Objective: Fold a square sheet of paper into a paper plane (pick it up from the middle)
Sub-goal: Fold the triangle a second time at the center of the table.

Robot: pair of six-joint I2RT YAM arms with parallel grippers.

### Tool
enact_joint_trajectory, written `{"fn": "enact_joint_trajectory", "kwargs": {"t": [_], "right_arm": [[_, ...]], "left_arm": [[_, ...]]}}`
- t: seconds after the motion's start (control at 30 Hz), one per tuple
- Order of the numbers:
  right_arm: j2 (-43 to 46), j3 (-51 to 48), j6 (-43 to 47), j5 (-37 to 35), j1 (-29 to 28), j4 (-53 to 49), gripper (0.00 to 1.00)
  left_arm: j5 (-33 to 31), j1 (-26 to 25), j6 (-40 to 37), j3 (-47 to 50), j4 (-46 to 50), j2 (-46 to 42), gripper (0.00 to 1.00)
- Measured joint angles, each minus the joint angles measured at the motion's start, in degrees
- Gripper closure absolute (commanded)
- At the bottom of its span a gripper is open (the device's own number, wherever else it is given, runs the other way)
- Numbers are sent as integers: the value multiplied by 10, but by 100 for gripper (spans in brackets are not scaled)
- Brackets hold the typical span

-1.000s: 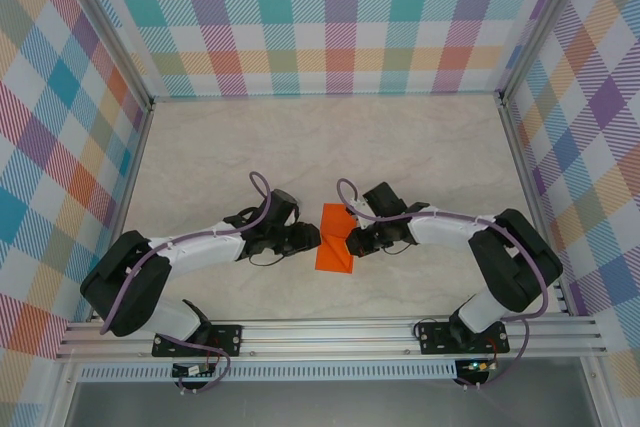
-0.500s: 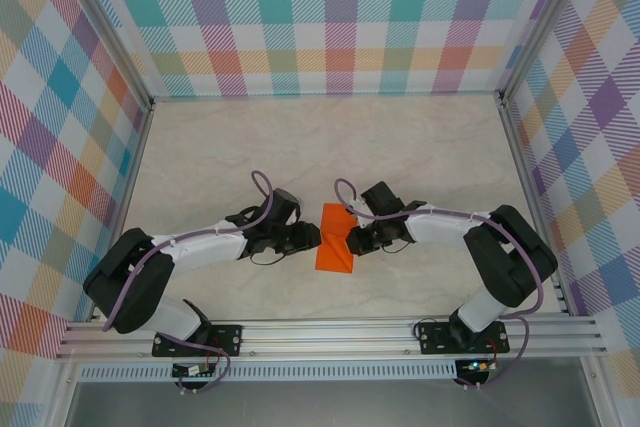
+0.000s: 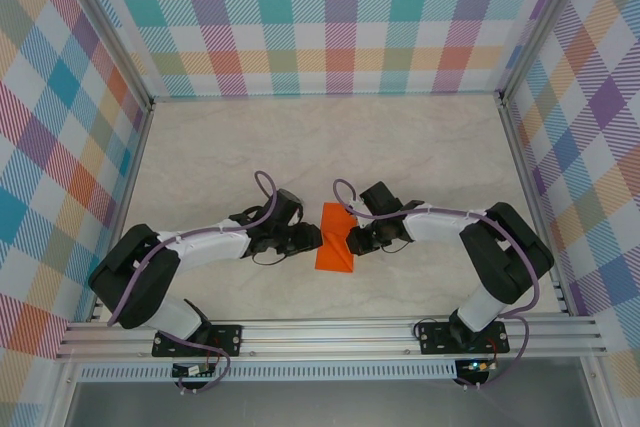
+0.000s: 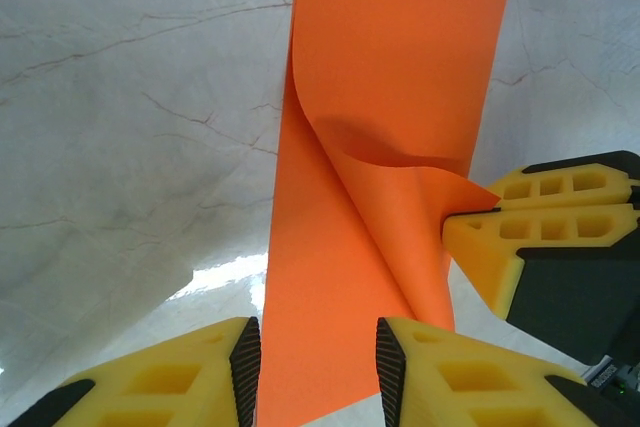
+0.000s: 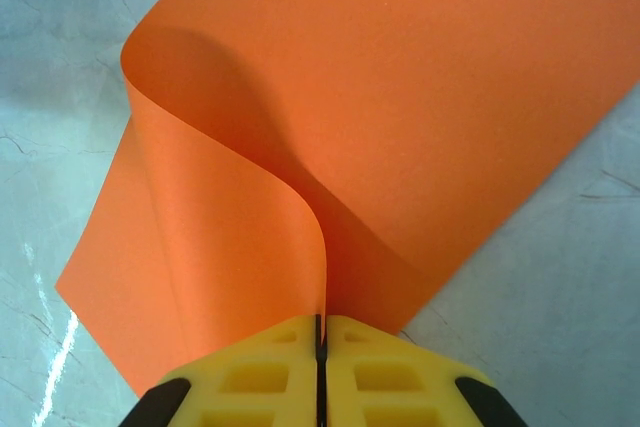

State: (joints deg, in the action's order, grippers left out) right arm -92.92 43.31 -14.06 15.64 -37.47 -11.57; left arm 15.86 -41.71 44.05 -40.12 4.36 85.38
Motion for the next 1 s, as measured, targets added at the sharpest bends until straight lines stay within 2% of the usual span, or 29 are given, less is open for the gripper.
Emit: {"fn": "enact_joint_trajectory", "kwargs": {"t": [1.0], "right_arm": [[14,-2,-21,0,0,-1,91]], "left_arm": [[0,-3,0,-10,1,14,64]]}}
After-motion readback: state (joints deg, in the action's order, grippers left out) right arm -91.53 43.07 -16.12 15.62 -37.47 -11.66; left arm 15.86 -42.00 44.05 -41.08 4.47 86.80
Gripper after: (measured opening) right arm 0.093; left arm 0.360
